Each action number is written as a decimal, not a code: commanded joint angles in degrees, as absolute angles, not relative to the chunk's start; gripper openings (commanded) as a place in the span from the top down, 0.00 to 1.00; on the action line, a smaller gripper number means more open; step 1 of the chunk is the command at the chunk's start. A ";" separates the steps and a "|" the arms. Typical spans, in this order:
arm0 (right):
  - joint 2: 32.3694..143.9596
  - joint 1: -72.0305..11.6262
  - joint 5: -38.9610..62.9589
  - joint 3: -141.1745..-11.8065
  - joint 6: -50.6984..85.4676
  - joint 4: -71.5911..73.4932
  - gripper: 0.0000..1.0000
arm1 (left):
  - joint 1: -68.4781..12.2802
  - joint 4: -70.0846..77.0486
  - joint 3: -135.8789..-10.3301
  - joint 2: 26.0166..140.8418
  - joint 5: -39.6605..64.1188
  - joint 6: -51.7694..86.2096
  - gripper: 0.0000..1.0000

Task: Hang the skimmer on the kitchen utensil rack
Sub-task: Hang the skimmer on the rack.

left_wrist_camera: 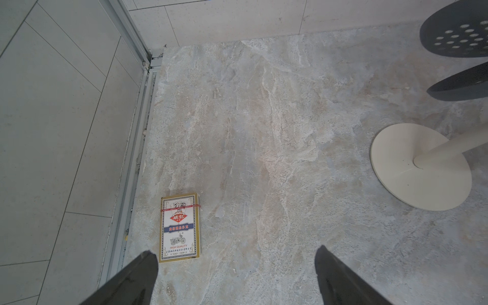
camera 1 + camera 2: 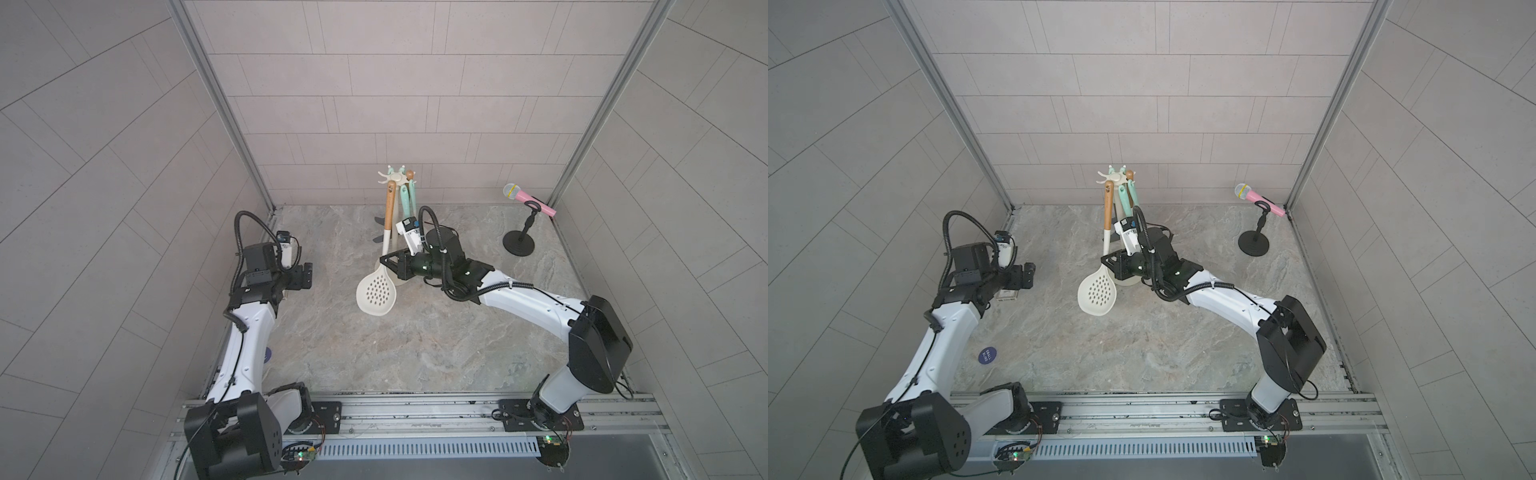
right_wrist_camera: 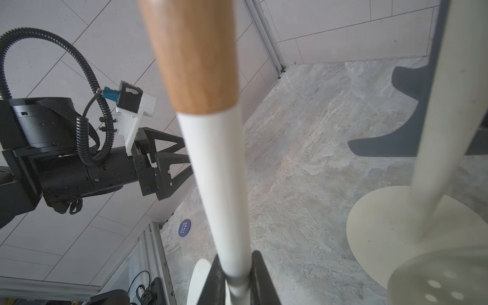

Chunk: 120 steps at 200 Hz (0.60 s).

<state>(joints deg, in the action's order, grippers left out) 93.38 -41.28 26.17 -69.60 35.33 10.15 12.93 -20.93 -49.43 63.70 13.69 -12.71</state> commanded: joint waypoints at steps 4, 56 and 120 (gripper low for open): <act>96.23 -40.62 27.02 -67.28 38.95 6.68 1.00 | 12.70 -21.71 -49.66 62.95 14.59 -13.23 0.00; 97.04 -40.13 26.72 -66.74 38.84 7.41 0.63 | 12.66 -21.78 -49.48 62.64 15.45 -13.18 0.00; 92.90 -39.90 25.66 -60.22 39.70 9.68 0.00 | 12.66 -21.18 -48.68 62.44 17.29 -11.70 0.00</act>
<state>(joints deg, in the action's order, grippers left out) 96.18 -39.75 26.37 -62.92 38.44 8.75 12.93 -21.32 -49.43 63.48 15.66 -12.40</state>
